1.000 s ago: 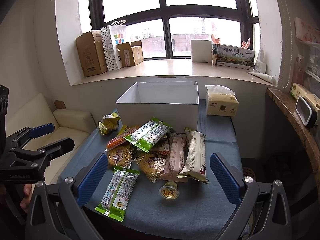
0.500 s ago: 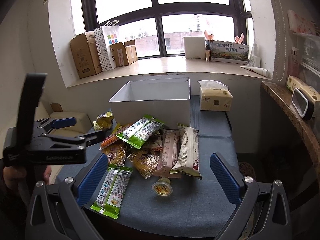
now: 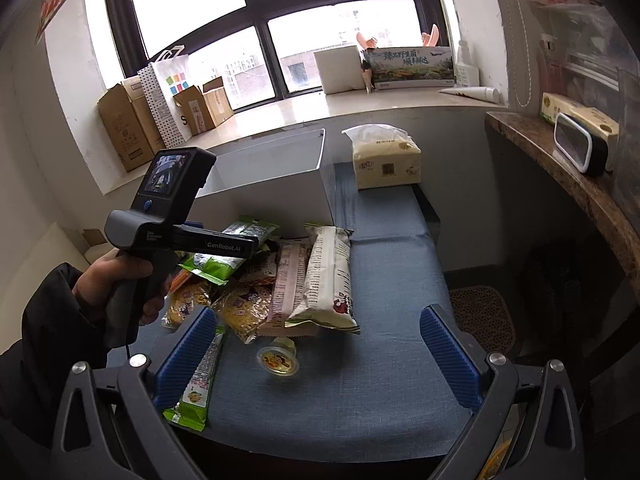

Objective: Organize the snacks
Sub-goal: 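Grasp the green wafer packet with the left tool while the right tool grasps the cream long packet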

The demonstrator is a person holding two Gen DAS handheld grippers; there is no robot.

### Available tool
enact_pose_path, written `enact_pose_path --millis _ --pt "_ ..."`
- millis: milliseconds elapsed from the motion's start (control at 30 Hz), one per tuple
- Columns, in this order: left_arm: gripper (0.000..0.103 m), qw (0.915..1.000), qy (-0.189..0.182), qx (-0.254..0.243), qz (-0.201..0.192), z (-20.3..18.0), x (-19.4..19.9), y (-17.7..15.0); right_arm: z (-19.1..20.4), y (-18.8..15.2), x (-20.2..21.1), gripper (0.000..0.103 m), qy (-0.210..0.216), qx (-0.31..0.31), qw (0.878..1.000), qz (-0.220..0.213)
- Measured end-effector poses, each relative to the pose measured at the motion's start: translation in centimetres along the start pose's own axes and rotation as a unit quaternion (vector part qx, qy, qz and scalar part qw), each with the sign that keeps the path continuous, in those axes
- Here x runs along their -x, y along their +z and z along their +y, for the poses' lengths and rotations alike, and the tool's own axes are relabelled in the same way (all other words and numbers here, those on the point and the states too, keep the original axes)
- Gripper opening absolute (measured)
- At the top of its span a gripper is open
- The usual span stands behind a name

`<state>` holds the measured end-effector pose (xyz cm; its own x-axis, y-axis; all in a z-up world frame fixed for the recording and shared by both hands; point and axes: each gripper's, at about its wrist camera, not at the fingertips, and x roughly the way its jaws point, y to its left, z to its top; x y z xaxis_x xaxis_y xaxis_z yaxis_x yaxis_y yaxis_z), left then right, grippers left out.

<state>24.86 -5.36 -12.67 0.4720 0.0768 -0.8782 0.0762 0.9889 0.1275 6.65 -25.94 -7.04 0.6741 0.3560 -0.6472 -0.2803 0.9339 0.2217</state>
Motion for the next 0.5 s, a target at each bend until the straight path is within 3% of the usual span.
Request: enact_pose_path --millis 167,200,267,300,500 --pt "0.102 0.9999 0.011 -0.012 0.004 -0.5 -1.6 0.2 -1.3 -0.4 -1.1 0.103 -0.003 -0.013 1.000 0.015" --pt "0.096 0.9999 0.010 -0.013 0.001 -0.5 -1.6 0.2 -1.5 -0.5 -1.2 0.103 -0.005 -0.014 1.000 0.017" --pt "0.075 0.9998 0.008 -0.016 0.003 -0.6 -1.8 0.2 -1.8 -0.5 -1.6 0.103 -0.005 -0.018 1.000 0.023" --pt "0.073 0.9999 0.008 -0.014 0.003 -0.5 -1.8 0.2 -1.9 -0.5 -1.8 0.103 -0.006 -0.021 0.999 0.027" --pt "0.071 0.9993 -0.020 0.002 -0.032 1.0 1.1 -0.6 -2.0 -0.4 -3.1 0.103 -0.010 -0.029 0.999 0.040"
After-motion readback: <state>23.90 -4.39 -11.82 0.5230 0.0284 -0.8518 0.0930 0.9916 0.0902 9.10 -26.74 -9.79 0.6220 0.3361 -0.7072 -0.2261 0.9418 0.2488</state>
